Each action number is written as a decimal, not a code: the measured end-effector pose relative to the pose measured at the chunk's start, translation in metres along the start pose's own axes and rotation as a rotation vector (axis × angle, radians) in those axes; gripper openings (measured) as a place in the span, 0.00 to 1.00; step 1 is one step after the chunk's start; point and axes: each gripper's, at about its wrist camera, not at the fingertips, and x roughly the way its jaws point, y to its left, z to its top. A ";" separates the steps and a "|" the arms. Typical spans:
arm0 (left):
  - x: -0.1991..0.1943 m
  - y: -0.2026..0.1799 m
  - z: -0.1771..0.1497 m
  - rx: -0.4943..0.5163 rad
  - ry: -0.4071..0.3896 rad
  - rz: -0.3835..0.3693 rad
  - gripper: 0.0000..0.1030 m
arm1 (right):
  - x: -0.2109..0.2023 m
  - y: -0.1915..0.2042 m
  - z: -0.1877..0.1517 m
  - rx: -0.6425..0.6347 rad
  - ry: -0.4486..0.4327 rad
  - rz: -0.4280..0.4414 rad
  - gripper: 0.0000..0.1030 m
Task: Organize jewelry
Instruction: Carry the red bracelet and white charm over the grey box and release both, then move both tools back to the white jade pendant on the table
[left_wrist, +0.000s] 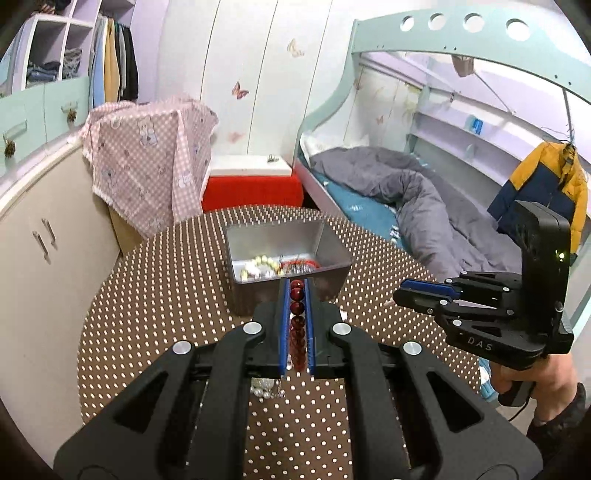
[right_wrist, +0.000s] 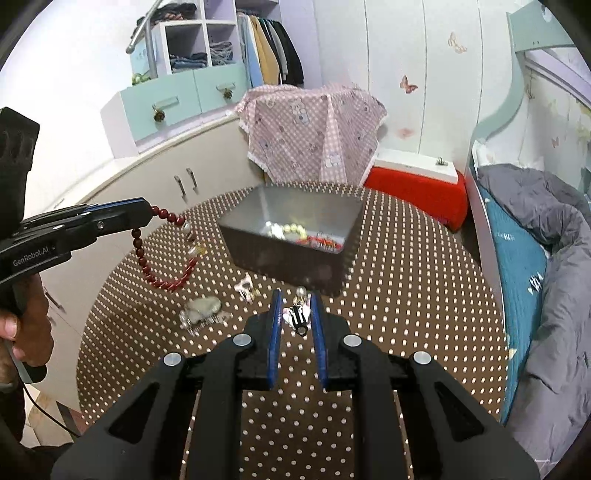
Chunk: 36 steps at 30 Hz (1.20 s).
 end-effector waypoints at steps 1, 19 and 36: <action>-0.002 0.000 0.005 0.004 -0.013 0.002 0.07 | -0.002 0.001 0.004 -0.005 -0.009 -0.002 0.13; 0.041 0.015 0.083 -0.057 -0.054 0.023 0.07 | 0.025 -0.018 0.108 0.030 -0.039 0.141 0.13; 0.046 0.033 0.081 -0.081 -0.059 0.159 0.94 | 0.054 -0.048 0.100 0.162 0.010 0.038 0.92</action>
